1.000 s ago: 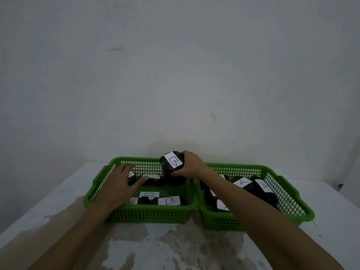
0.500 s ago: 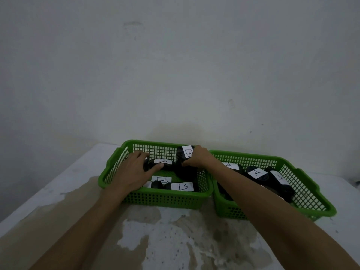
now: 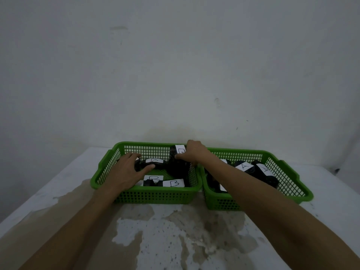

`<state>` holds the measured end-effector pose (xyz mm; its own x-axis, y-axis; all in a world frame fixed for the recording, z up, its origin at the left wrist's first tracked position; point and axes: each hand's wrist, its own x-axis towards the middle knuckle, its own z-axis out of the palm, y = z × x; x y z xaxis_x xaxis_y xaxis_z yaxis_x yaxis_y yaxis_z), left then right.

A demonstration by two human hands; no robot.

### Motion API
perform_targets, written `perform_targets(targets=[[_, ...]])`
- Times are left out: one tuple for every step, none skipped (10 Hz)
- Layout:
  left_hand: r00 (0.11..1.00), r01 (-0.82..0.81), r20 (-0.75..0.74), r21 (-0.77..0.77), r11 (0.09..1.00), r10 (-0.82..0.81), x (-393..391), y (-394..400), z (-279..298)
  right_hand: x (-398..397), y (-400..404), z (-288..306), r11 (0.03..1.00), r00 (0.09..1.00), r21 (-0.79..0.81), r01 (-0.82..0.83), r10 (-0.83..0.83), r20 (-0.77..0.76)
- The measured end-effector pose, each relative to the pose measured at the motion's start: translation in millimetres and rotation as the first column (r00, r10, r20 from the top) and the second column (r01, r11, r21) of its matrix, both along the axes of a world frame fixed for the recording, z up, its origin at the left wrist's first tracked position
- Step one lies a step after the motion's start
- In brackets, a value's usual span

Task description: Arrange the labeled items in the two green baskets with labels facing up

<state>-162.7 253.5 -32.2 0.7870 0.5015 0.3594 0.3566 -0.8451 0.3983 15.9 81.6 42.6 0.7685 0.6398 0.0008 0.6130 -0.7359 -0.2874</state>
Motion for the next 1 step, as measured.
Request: perform_targets(targets=[[0.999,-0.013,0.032,-0.004,1.0,0.013,-0.6,-1.1,0.6,-4.8,-18.9,9.1,0.993,0.999,0.118,-0.028,0.023,0.04]])
